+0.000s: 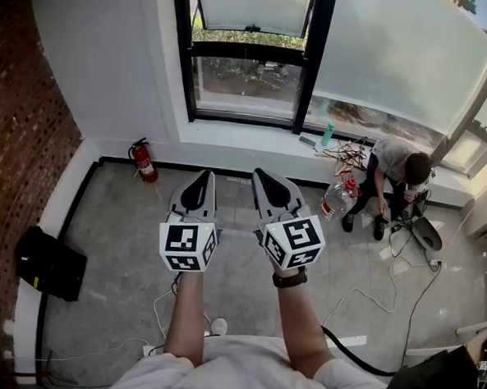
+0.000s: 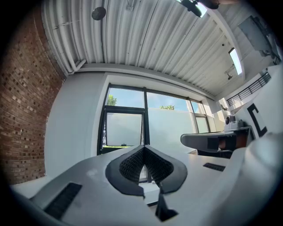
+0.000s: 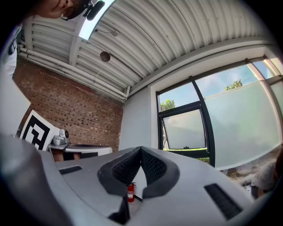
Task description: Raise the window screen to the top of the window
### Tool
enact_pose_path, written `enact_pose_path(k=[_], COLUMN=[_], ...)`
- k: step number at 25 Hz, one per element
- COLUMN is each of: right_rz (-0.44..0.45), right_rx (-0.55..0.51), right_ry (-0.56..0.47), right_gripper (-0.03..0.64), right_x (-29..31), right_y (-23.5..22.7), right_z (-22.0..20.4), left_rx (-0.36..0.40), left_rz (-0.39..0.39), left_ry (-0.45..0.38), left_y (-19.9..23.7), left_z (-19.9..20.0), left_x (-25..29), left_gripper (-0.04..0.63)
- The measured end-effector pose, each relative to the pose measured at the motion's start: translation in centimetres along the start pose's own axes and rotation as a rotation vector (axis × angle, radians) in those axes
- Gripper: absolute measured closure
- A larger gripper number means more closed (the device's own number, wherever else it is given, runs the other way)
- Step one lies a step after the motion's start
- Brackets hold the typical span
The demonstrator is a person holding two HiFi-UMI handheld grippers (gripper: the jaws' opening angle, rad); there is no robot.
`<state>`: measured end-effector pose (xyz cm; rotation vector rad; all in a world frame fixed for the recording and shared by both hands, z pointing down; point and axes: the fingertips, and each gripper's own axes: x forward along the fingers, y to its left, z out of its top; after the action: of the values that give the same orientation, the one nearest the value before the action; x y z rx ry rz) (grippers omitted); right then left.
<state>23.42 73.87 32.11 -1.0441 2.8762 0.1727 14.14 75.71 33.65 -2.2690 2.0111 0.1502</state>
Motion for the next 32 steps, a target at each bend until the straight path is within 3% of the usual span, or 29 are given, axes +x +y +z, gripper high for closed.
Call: enact_pose_path(k=[6,9,14,22,27,32], right_rz=[-0.075,-0.122,-0.166,-0.085,0.051,0.057], right_rx=[0.071,0.142,0.136,0.163,0.099,0.085], right_ry=[0.093,0.138,0.171,0.161,0.129,0.080], right_gripper=[0.623,0.623,0.623,0.623,0.621,0.620], right_x=[3.7,5.9,9.3,14.7,19.3,24.2], right_y=[0.5,0.8,2.2,-2.4,-6.3,-14.4], right_z=[-3.7,-7.0,-10.2,-12.2,-11.8,-9.5], left_rx=[0.004,-0.003,-0.017,0.001,0.026,0.015], left_rz=[-0.030,-0.013,-0.009,-0.004,-0.016,0.007], left_ry=[0.031,0.098,0.184,0.218,0.098,0.108], left_y=[3.5,6.3,9.2,10.4,11.6,12.4], left_z=[-2.2,-4.6,-8.4,-11.3,-10.0,-8.7], left_x=[-0.3,0.1,1.3,8.9,16.2,25.5], left_gripper=[0.595,0.596,0.597,0.597,0.597,0.597])
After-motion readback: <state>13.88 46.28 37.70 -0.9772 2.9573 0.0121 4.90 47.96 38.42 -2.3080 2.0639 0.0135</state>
